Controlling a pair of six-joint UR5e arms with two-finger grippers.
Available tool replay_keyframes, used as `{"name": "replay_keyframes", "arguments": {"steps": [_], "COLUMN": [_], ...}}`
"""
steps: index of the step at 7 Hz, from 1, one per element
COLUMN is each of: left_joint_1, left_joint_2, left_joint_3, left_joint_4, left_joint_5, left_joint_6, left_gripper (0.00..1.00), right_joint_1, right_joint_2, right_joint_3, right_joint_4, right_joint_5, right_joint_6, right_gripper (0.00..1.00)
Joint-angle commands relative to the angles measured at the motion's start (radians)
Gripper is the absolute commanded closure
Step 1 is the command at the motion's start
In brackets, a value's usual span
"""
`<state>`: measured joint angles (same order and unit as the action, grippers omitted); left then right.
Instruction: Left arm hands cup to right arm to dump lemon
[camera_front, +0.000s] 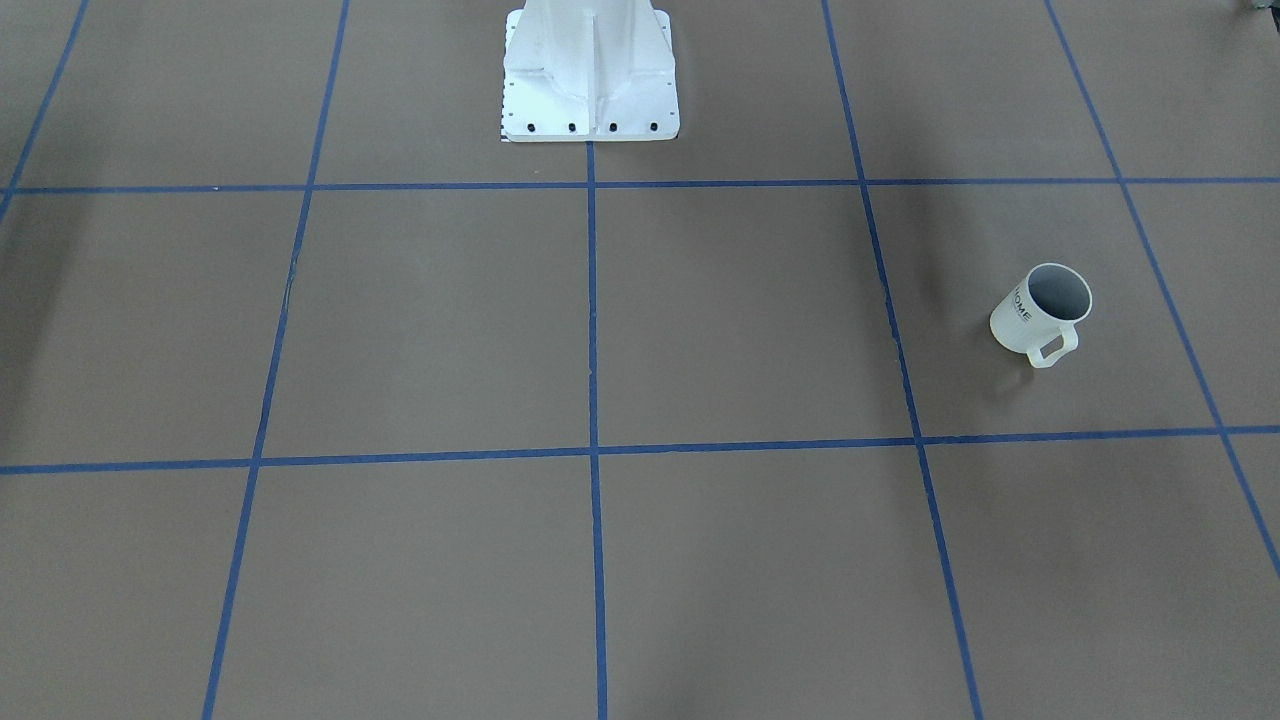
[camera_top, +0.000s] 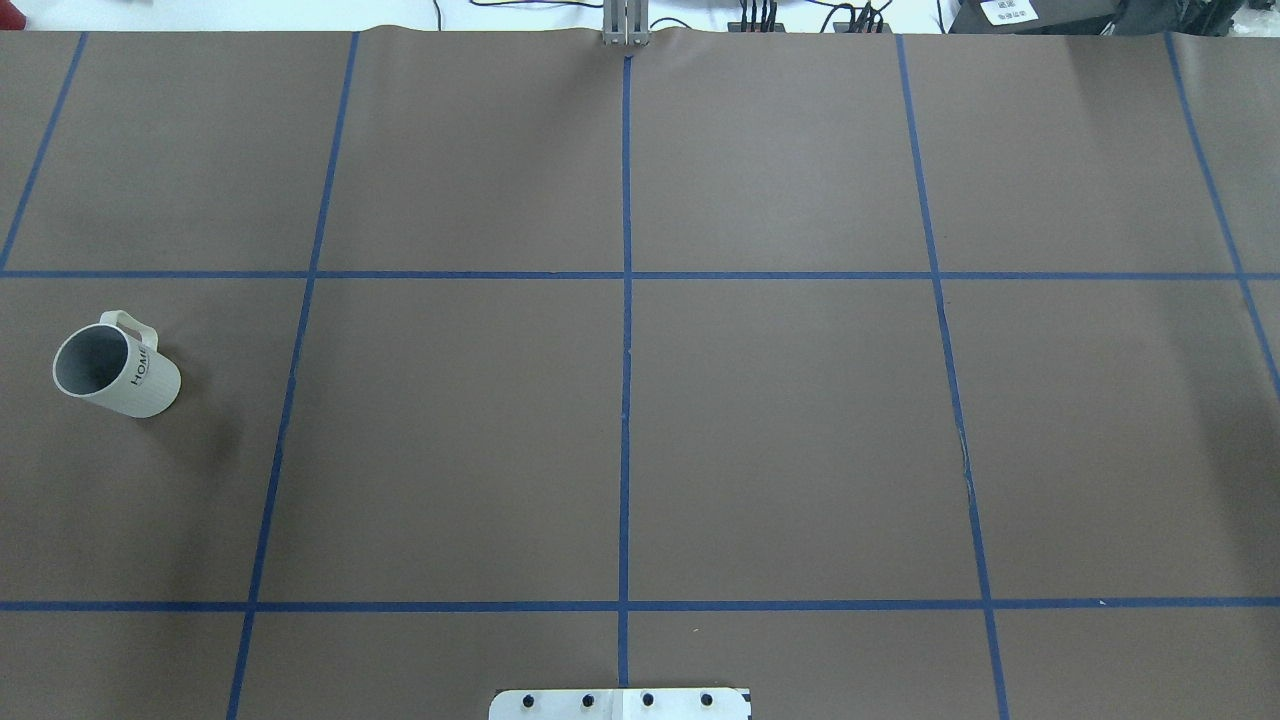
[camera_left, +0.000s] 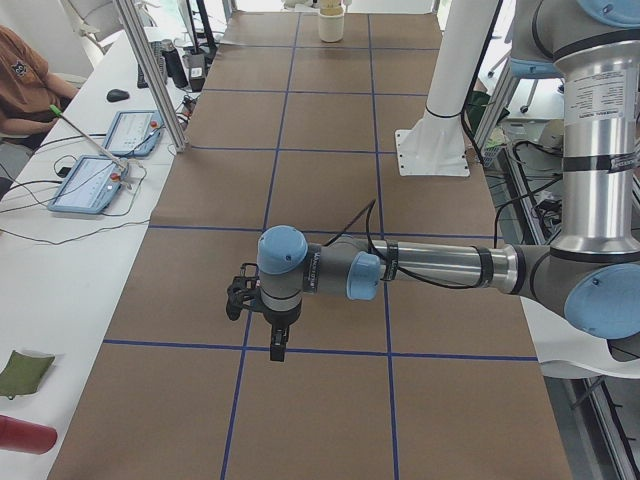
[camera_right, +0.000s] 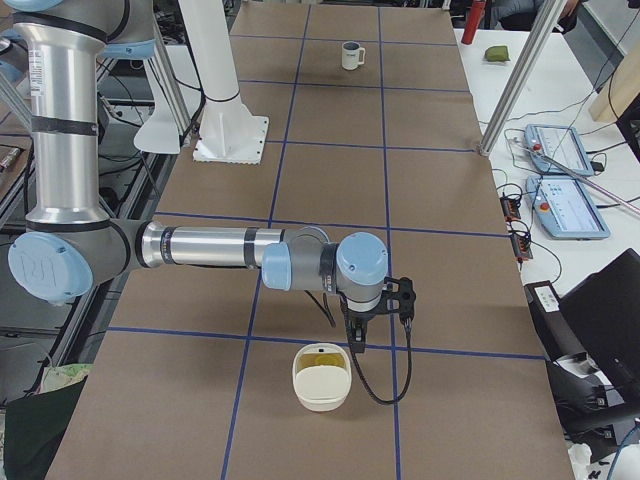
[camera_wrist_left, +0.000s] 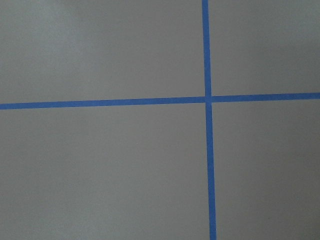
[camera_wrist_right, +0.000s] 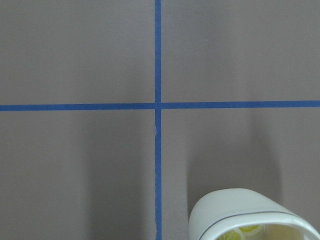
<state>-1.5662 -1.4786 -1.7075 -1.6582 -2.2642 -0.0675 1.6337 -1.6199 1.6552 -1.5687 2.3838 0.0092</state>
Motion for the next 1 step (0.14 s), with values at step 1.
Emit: {"name": "replay_keyframes", "arguments": {"steps": [1], "left_joint_1": [0.000], "left_joint_2": [-0.002], "left_joint_3": [0.000], "left_joint_4": [0.002], "left_joint_5": [0.000], "left_joint_6": [0.000], "left_gripper": [0.00], "right_joint_1": [0.000], "right_joint_2": [0.000], "right_joint_3": [0.000], "right_joint_4": [-0.001], "right_joint_5": [0.000], "right_joint_6": [0.000], "right_gripper": [0.00]}}
